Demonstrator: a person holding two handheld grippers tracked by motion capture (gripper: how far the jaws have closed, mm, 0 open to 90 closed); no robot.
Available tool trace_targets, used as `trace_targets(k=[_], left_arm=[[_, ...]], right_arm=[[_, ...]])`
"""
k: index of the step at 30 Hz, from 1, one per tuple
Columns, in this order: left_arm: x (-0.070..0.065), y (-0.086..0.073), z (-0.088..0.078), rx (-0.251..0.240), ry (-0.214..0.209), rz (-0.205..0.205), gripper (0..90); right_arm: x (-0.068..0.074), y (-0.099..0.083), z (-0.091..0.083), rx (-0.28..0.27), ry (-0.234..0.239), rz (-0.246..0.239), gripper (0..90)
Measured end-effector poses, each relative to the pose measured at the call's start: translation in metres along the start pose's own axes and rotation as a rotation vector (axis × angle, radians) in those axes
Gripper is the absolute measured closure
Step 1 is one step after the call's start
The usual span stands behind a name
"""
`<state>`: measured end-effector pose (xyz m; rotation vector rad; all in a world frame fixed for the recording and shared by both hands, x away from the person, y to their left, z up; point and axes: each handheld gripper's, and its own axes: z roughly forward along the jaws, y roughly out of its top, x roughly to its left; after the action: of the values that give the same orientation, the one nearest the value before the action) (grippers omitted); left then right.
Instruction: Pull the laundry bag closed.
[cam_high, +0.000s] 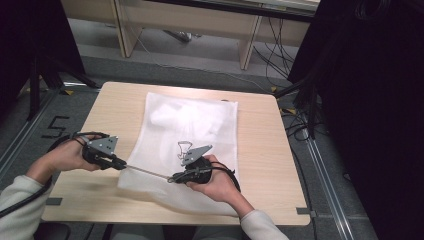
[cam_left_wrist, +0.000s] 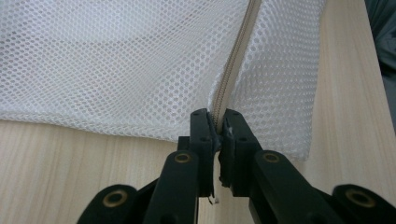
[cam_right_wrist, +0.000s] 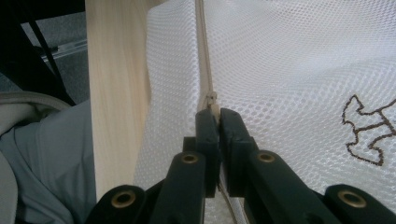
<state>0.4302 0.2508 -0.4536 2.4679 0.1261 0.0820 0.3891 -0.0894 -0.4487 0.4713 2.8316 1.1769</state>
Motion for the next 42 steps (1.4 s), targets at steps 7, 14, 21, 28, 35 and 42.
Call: trace_targets(k=[7,14,21,28,35,42], left_arm=[[0.0,0.0,0.0,-0.004,0.0,0.007,83.2],[0.001,0.0,-0.001,-0.004,0.003,0.013,83.2],[0.001,0.0,-0.001,-0.002,0.006,0.013,83.2],[0.001,-0.001,-0.001,-0.002,0.007,0.008,83.2],[0.001,-0.001,-0.001,-0.007,0.004,0.007,83.2],[0.001,-0.001,-0.002,0.004,0.008,0.009,83.2]], right_arm=[[0.001,-0.003,-0.003,0.016,-0.003,0.021,88.0],[0.0,-0.004,-0.003,0.012,-0.018,0.004,88.0],[-0.001,-0.008,-0.007,0.012,-0.011,0.022,88.0],[-0.003,-0.014,-0.011,0.014,-0.011,0.04,88.0],[-0.003,-0.014,-0.012,0.008,-0.001,0.025,88.0],[-0.002,-0.018,-0.014,0.021,-0.018,0.039,88.0]])
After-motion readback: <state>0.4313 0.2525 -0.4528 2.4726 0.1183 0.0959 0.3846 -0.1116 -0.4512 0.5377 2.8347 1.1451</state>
